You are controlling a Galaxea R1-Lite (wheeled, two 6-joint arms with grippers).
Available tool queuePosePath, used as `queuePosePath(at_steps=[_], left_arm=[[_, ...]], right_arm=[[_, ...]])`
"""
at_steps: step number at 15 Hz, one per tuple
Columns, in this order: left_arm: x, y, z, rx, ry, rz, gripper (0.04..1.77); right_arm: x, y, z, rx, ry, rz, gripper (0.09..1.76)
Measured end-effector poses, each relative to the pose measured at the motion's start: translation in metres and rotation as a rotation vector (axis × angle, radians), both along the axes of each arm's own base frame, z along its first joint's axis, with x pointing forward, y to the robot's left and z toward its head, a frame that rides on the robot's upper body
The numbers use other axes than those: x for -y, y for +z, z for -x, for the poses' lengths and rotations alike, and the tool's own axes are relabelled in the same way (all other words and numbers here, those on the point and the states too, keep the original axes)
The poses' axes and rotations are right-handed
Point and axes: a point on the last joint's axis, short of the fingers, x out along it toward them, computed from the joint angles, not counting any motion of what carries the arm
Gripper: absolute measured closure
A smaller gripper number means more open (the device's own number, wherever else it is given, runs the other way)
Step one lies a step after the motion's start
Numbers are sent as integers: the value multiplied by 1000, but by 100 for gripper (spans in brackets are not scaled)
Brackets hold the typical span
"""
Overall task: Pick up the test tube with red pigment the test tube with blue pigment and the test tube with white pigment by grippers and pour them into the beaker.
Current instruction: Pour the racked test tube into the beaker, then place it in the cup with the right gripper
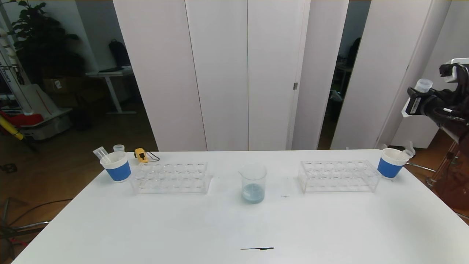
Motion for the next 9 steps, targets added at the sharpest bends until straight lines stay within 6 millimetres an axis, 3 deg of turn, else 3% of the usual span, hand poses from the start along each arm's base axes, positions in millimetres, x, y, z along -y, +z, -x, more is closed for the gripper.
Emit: queuePosePath(at_steps=[5, 9], left_arm=[[0, 0, 0, 0, 0, 0, 8], [0, 0, 0, 0, 0, 0, 8]], right_arm=[[12, -26, -19, -31, -21, -1, 127], [33, -56, -31, -88, -65, -9, 127]])
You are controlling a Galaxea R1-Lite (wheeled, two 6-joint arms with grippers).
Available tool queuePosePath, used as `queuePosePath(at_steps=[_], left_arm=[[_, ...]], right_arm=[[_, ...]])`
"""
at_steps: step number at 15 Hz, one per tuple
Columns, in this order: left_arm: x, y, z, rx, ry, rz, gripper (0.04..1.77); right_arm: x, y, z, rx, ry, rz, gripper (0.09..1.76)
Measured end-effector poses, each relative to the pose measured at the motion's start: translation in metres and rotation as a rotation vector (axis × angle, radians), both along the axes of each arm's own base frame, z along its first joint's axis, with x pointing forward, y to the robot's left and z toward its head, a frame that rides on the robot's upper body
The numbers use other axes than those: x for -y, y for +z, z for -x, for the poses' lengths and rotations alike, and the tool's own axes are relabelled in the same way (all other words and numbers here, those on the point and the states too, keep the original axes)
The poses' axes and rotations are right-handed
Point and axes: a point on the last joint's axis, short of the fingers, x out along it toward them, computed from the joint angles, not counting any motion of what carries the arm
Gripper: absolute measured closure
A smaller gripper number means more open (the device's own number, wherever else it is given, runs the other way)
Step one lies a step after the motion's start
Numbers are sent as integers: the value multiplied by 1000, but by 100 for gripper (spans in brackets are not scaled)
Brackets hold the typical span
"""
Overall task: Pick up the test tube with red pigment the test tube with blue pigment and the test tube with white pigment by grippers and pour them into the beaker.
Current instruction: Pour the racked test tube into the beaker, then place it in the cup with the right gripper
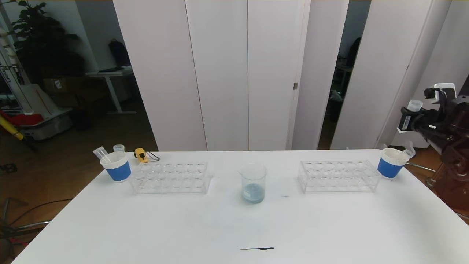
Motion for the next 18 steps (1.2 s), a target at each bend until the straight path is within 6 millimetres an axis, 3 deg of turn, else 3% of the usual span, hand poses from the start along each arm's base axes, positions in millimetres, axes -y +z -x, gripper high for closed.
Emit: queuePosePath(at_steps=[4, 9, 18], left_arm=[[0, 0, 0, 0, 0, 0, 8], [0, 0, 0, 0, 0, 1, 8], [0, 0, 0, 0, 0, 0, 8]], right_arm=[[16, -29, -5, -55, -34, -13, 127], [15, -55, -6, -122, -31, -28, 127], [11, -79, -7, -188, -21, -16, 127]])
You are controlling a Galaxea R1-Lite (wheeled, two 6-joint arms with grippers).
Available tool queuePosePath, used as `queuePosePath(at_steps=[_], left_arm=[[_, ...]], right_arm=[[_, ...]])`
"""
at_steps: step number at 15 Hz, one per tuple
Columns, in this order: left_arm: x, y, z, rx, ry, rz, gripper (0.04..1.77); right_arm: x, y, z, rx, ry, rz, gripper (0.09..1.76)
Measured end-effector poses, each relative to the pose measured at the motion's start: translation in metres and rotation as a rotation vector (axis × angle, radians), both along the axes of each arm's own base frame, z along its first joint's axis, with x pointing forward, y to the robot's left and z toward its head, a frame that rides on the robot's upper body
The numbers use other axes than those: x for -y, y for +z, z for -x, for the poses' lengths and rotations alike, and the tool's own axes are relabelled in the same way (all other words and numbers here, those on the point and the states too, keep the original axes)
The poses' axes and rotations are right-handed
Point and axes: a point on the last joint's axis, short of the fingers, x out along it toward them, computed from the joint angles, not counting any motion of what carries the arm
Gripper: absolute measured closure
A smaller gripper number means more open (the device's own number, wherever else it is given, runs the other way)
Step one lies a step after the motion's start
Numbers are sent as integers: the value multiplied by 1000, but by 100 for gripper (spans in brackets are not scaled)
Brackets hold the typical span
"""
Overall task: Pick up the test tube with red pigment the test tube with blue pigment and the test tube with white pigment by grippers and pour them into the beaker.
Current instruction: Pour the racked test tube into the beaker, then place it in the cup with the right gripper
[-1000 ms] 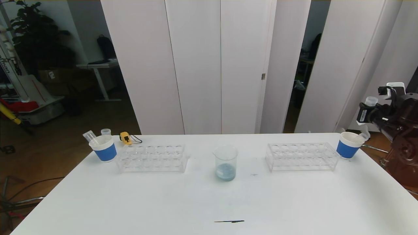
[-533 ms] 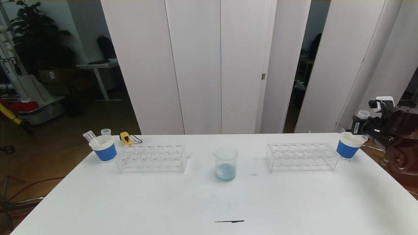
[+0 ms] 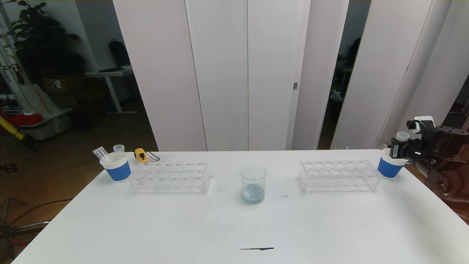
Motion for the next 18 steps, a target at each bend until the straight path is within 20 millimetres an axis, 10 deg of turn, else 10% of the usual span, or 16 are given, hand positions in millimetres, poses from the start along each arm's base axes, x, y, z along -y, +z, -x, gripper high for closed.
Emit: queuePosePath(at_steps=[18], left_arm=[[0, 0, 0, 0, 0, 0, 8]], right_arm=[[12, -15, 0, -35, -25, -4, 127]])
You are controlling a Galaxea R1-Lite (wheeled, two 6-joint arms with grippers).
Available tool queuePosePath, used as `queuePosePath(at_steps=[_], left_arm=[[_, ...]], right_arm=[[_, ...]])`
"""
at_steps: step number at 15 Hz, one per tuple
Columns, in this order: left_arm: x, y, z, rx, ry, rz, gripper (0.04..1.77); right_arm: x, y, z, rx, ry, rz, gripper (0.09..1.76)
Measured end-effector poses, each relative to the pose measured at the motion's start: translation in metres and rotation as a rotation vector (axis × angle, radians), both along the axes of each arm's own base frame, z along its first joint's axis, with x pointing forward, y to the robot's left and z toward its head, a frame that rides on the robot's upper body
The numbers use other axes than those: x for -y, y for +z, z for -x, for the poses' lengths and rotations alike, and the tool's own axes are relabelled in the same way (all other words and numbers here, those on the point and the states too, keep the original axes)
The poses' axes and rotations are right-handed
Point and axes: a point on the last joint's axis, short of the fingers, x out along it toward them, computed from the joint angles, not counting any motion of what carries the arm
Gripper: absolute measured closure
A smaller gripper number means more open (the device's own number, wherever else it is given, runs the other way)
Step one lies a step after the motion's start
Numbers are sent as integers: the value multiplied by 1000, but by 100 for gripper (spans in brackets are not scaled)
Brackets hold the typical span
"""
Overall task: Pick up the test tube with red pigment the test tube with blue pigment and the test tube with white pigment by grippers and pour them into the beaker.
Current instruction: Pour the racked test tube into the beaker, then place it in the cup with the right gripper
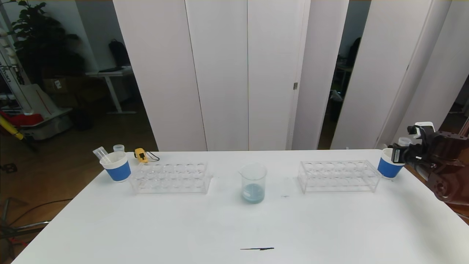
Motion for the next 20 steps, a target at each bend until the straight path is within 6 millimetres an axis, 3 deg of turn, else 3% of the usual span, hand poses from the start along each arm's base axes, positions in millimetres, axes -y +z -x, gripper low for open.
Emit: queuePosePath(at_steps=[5, 6, 8, 9, 16, 20], left_arm=[[0, 0, 0, 0, 0, 0, 8], [0, 0, 0, 0, 0, 0, 8], [0, 0, 0, 0, 0, 0, 8], [0, 0, 0, 0, 0, 0, 8], [0, 0, 0, 0, 0, 0, 8], [0, 0, 0, 0, 0, 0, 8]], right_arm=[[5, -3, 2, -16, -10, 6, 121], [6, -2, 2, -12, -12, 7, 99], [6, -1, 1, -4, -13, 12, 32], [6, 0, 1, -3, -13, 13, 14], [7, 12, -2, 25, -7, 21, 10], [13, 54, 0, 79, 6, 36, 10]])
